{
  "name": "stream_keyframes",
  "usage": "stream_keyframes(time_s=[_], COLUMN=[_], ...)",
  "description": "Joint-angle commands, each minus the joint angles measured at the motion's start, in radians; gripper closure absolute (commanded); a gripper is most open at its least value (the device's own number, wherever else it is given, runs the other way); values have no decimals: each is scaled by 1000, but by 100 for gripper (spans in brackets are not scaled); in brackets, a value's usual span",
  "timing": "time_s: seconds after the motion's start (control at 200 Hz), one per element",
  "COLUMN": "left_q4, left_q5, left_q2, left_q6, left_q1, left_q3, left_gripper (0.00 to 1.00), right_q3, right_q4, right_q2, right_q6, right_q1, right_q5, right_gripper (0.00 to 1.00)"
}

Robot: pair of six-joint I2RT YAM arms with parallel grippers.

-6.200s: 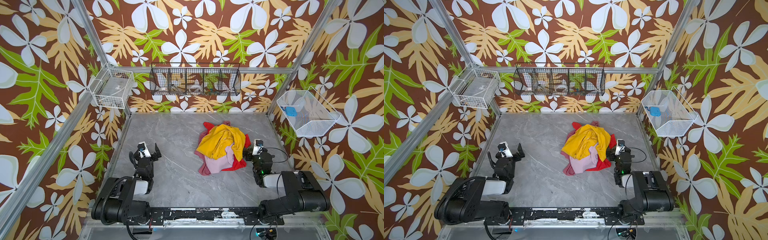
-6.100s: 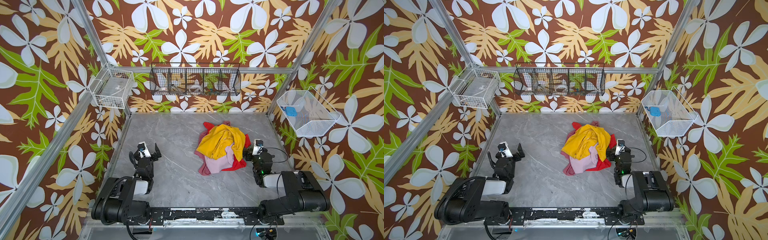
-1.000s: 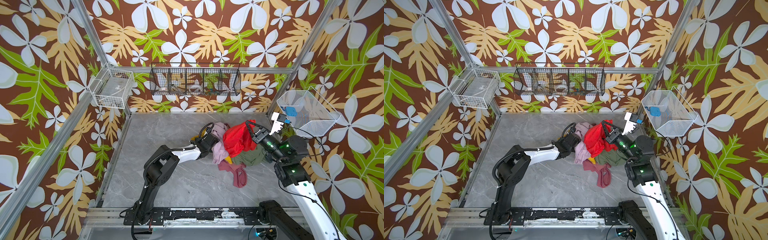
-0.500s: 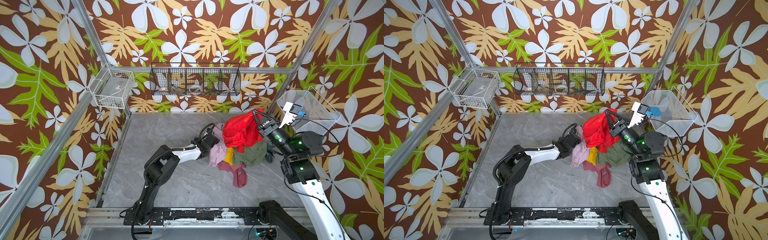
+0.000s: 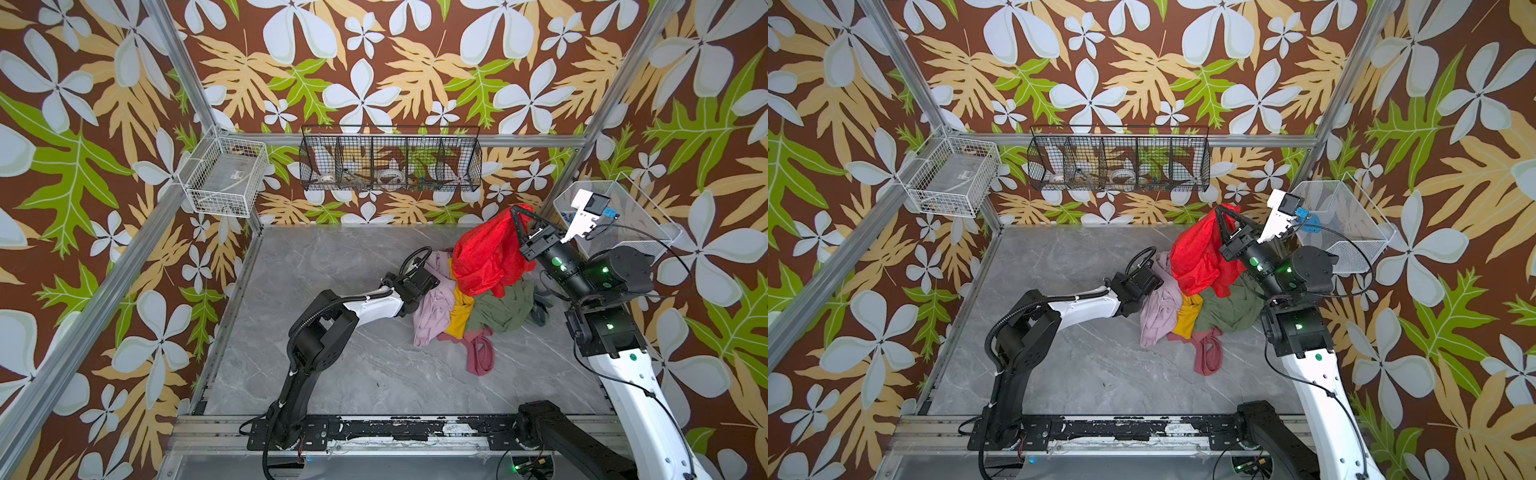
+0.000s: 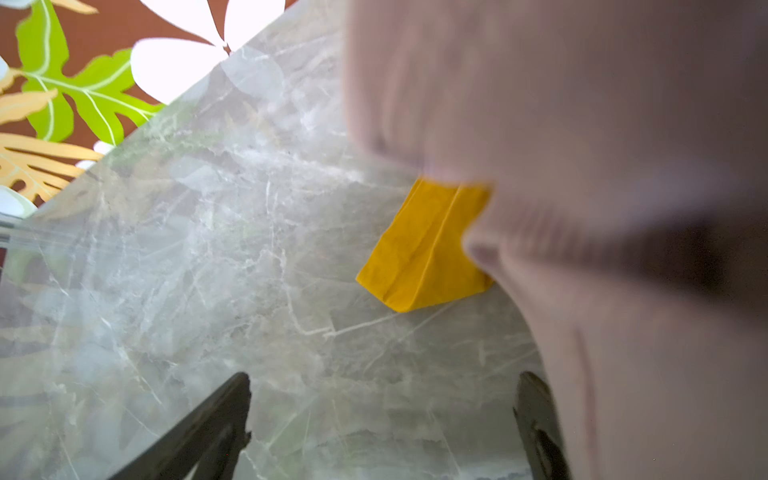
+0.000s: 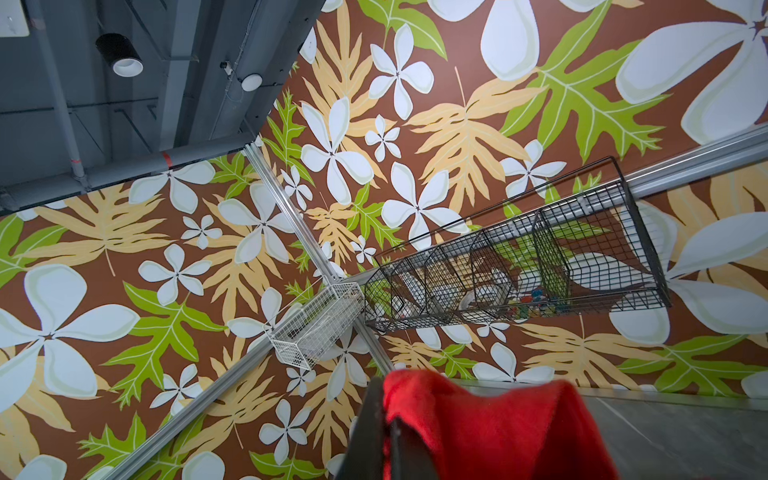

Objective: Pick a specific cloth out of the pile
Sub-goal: 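Lift the red cloth upward with the right gripper, pulling it from the pile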

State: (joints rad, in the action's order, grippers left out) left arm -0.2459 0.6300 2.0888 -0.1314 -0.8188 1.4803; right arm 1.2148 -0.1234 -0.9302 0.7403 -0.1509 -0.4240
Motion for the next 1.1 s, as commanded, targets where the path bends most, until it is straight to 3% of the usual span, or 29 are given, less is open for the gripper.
stream_keyframes(time_s=[0.0, 0.615, 0.736, 0.871, 1.096], left_q4=[3, -102, -136, -177, -276], left_q5=[22, 10, 0, -21, 36], left_q2=[7, 66, 62, 46, -9], left_q6=[22, 38, 29, -3, -62], left_q1=[-2, -2, -2, -2, -2], left_q3=[20, 92, 92, 79, 10], left_gripper=[0, 0, 0, 0, 0], right_q3=[49, 252, 172, -44, -258], right_q4=[-88, -17, -21, -54, -101], right_q2=[-1, -73, -55, -4, 40], right_q6=[-27, -91, -77, -16, 17], right_q1=[1, -1, 0, 1, 0], right_q5=[3, 13, 34, 73, 114], right_gripper=[100, 100, 100, 100, 100])
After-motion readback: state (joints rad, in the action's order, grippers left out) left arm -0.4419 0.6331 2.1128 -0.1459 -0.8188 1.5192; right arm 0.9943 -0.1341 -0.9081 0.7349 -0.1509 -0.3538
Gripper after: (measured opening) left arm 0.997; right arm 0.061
